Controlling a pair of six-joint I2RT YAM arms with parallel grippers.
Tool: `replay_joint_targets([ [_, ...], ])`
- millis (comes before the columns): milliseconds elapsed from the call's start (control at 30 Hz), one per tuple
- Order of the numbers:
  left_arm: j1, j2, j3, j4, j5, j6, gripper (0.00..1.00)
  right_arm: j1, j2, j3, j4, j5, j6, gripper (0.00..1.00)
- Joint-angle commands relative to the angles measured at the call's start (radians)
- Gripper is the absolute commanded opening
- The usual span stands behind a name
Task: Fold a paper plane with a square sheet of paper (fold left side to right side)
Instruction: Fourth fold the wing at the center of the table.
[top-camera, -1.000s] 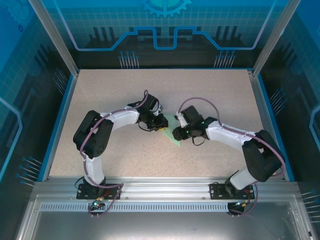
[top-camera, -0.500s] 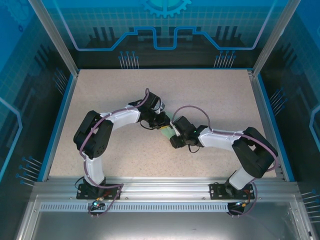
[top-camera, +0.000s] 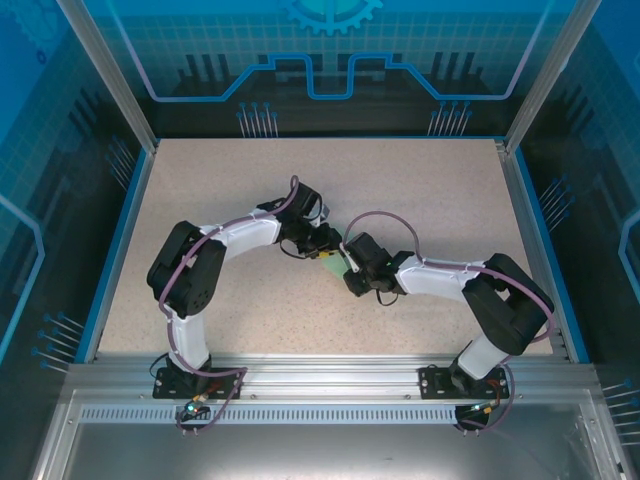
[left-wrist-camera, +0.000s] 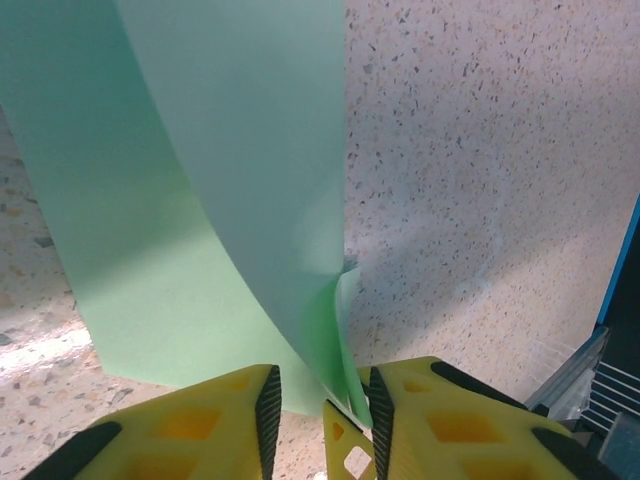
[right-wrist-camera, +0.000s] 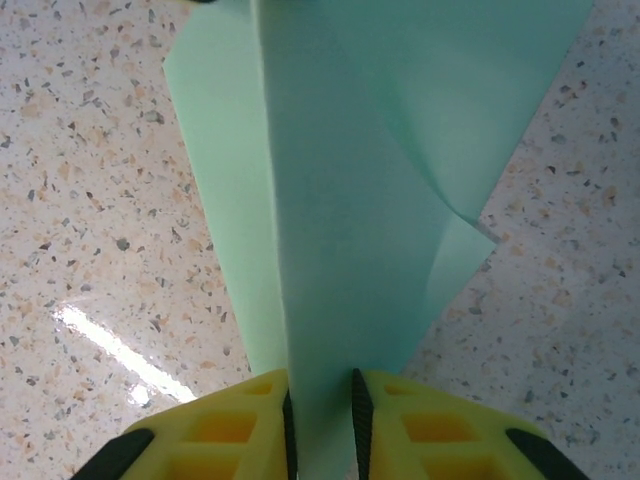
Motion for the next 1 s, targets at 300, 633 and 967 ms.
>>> replay_joint_targets([
  [300, 0.069, -0.096, 0.031, -0.077, -0.006, 0.044, 0.62, 0.018, 0.052, 0.002, 0.01, -0.026, -0.006, 0.15],
  [633, 0.132, -0.188, -0.068, -0.042, -0.006, 0.036, 0.62, -0.001, 0.03, -0.022, 0.033, -0.102, -0.009, 0.1],
  [967, 0.079, -0.189, -0.262, 0.121, 0.045, -0.035, 0.44, -0.107, 0.014, -0.067, 0.089, -0.296, 0.017, 0.08],
])
